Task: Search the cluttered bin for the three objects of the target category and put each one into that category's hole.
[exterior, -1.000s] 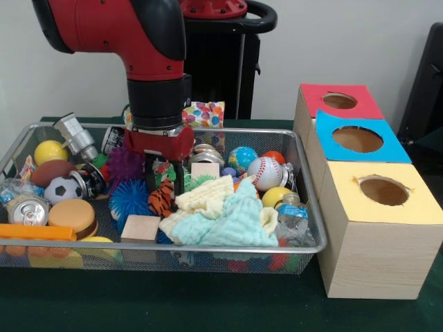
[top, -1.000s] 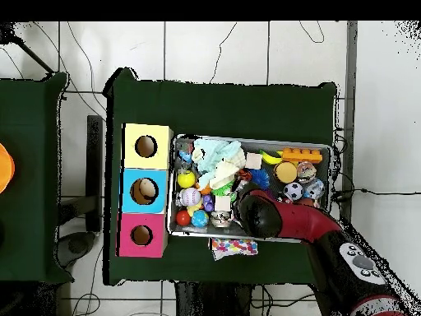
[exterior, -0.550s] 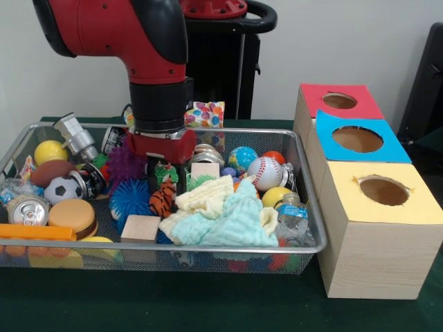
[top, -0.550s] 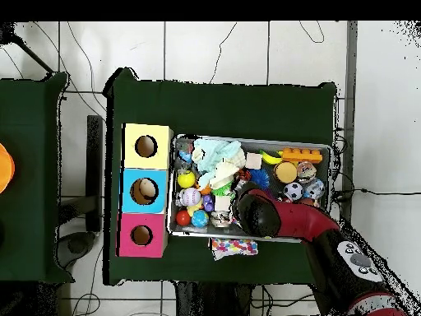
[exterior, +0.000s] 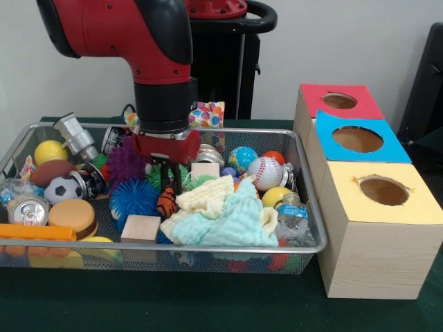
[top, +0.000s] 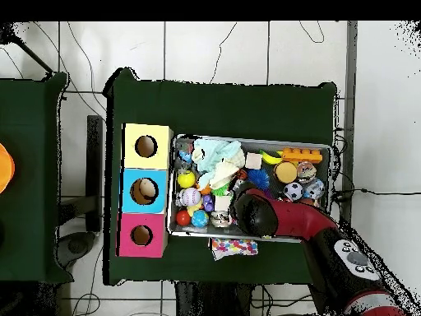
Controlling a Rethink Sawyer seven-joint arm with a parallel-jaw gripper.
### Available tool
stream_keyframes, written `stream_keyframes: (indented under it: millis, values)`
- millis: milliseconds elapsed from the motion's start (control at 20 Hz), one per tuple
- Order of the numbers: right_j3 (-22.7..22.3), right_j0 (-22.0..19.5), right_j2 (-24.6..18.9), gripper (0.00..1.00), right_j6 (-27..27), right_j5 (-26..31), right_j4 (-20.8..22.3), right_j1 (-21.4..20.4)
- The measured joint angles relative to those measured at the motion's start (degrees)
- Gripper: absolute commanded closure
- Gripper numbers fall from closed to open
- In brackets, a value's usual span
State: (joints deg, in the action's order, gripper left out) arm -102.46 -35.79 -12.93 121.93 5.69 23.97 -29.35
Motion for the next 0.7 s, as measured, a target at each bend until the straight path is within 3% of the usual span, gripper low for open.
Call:
stream_keyframes:
  millis: [500,700]
  values:
    - [0.16,0.63,0.13,1.0,0.0,0.01,0.01,-0.18]
    - [-0.44,0.52,0.04,1.0,0.0,0.11,0.01,-2.37]
